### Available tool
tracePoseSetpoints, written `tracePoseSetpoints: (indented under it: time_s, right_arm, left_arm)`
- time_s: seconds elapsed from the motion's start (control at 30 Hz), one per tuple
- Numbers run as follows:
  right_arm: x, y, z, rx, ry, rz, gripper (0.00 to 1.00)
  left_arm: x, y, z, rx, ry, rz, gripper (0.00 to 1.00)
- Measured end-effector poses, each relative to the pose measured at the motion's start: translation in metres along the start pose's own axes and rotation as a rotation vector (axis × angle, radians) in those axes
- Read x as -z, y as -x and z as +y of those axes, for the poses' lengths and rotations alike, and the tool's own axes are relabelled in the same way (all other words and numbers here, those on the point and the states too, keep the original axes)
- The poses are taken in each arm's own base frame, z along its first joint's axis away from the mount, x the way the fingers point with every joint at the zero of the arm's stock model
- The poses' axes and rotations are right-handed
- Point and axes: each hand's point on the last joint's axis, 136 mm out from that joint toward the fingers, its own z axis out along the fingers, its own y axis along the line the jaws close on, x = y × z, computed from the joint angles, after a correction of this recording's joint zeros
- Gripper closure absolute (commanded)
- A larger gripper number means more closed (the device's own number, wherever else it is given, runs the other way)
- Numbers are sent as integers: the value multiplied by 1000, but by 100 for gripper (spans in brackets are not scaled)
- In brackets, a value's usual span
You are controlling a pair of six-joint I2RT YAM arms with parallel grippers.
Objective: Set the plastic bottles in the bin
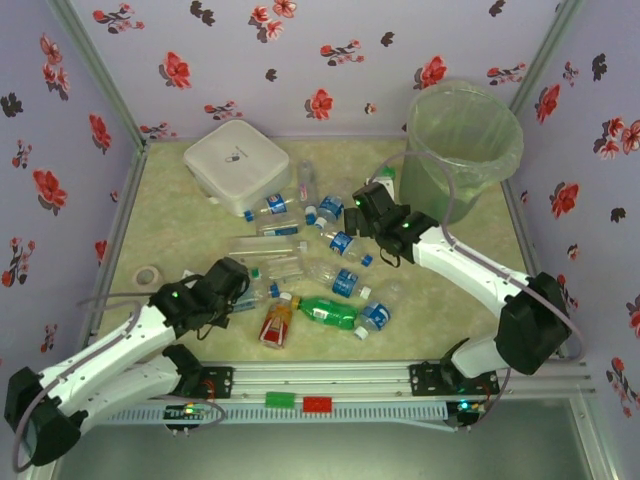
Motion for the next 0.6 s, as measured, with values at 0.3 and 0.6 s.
tracePoseSetpoints:
  time_s: [0.3, 0.6]
  right_arm:
    - [-20, -22, 0, 39, -39, 88, 0]
    - [-19, -22, 4, 63, -16, 91, 0]
  left_arm:
    - [-42, -6, 34, 59, 136, -56, 9]
    - [-64, -4, 49, 99, 212, -84, 24]
